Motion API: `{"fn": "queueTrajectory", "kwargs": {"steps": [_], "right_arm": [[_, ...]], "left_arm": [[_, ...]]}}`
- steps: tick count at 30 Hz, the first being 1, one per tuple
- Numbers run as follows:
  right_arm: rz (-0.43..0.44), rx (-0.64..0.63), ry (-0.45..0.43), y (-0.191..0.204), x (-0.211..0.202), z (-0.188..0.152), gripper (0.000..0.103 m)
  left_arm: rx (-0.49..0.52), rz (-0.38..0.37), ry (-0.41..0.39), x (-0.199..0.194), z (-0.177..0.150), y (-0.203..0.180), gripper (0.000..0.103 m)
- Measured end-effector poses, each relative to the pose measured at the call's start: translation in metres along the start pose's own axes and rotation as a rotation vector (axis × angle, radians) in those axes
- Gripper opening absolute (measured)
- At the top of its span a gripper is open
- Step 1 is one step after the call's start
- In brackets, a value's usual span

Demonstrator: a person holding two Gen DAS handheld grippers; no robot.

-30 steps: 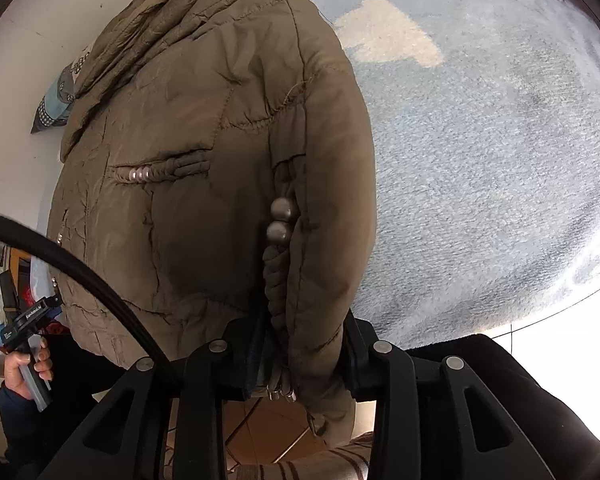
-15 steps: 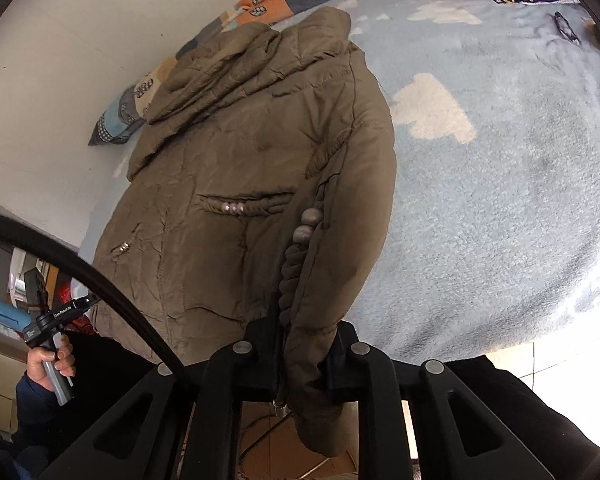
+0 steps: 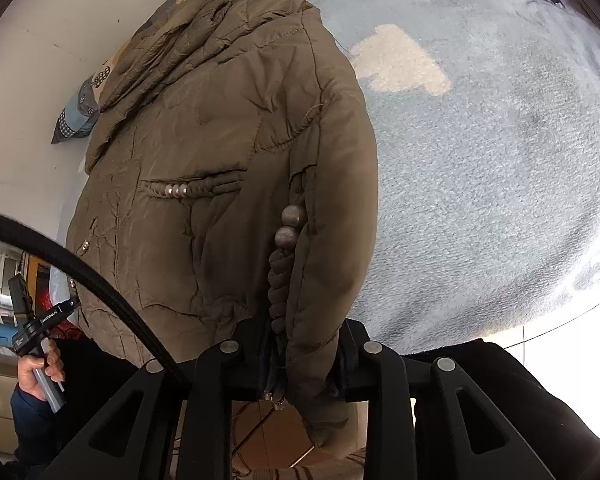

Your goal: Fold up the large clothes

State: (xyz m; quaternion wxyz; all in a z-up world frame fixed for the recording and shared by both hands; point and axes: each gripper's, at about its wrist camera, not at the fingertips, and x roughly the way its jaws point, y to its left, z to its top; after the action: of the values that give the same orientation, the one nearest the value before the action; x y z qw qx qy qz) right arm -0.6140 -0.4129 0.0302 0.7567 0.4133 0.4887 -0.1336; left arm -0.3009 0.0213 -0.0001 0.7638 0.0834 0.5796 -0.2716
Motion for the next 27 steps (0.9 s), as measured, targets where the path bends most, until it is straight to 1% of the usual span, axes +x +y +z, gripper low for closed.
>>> {"fn": "queueTrajectory", "kwargs": {"steps": [1, 2, 3, 4, 5, 6, 7, 10, 11, 14, 15, 17, 18, 20, 23, 27], "right_arm": [[-0.009, 0.004, 0.003, 0.0, 0.001, 0.001, 0.039], [-0.019, 0.005, 0.003, -0.001, 0.002, 0.003, 0.042], [-0.026, 0.007, 0.002, 0.001, 0.003, 0.005, 0.046], [-0.031, 0.007, 0.001, 0.001, 0.005, 0.007, 0.046], [-0.029, 0.003, 0.002, 0.002, 0.006, 0.007, 0.044], [-0.019, -0.009, 0.002, 0.003, 0.007, 0.007, 0.026], [-0.008, -0.034, -0.007, 0.007, 0.004, 0.007, 0.022], [0.013, -0.114, -0.058, 0.018, -0.011, 0.004, 0.019], [0.021, -0.134, -0.078, 0.022, -0.016, 0.003, 0.019], [0.066, -0.147, -0.132, 0.025, -0.029, 0.004, 0.019], [0.068, -0.161, -0.152, 0.026, -0.034, 0.004, 0.019], [0.103, -0.18, -0.197, 0.03, -0.045, 0.004, 0.019], [0.1, -0.191, -0.216, 0.032, -0.049, 0.004, 0.019], [0.098, -0.215, -0.26, 0.036, -0.06, 0.007, 0.019], [0.091, -0.25, -0.325, 0.042, -0.074, 0.012, 0.019], [0.1, -0.263, -0.388, 0.048, -0.088, 0.02, 0.018]], "left_arm": [[-0.004, 0.006, 0.005, 0.003, 0.001, 0.0, 0.034], [-0.006, 0.008, 0.013, 0.006, 0.003, 0.001, 0.034], [-0.002, 0.003, 0.016, 0.008, 0.004, 0.001, 0.034], [0.01, 0.0, 0.013, 0.008, 0.004, 0.0, 0.031], [0.019, -0.005, 0.009, 0.008, 0.004, -0.001, 0.024], [0.033, -0.009, -0.005, 0.004, 0.003, -0.003, 0.022], [0.047, -0.014, -0.017, 0.0, 0.003, -0.005, 0.02], [0.07, -0.047, -0.072, -0.016, 0.002, -0.008, 0.018], [0.084, -0.06, -0.104, -0.025, 0.002, -0.01, 0.018], [0.121, -0.098, -0.177, -0.047, 0.005, -0.015, 0.017], [0.148, -0.113, -0.212, -0.058, 0.006, -0.018, 0.017], [0.181, -0.134, -0.249, -0.071, 0.01, -0.019, 0.017], [0.202, -0.146, -0.27, -0.079, 0.013, -0.02, 0.017], [0.233, -0.166, -0.302, -0.091, 0.02, -0.02, 0.017], [0.248, -0.206, -0.32, -0.103, 0.025, -0.015, 0.017], [0.292, -0.221, -0.34, -0.116, 0.031, -0.017, 0.017]]}}
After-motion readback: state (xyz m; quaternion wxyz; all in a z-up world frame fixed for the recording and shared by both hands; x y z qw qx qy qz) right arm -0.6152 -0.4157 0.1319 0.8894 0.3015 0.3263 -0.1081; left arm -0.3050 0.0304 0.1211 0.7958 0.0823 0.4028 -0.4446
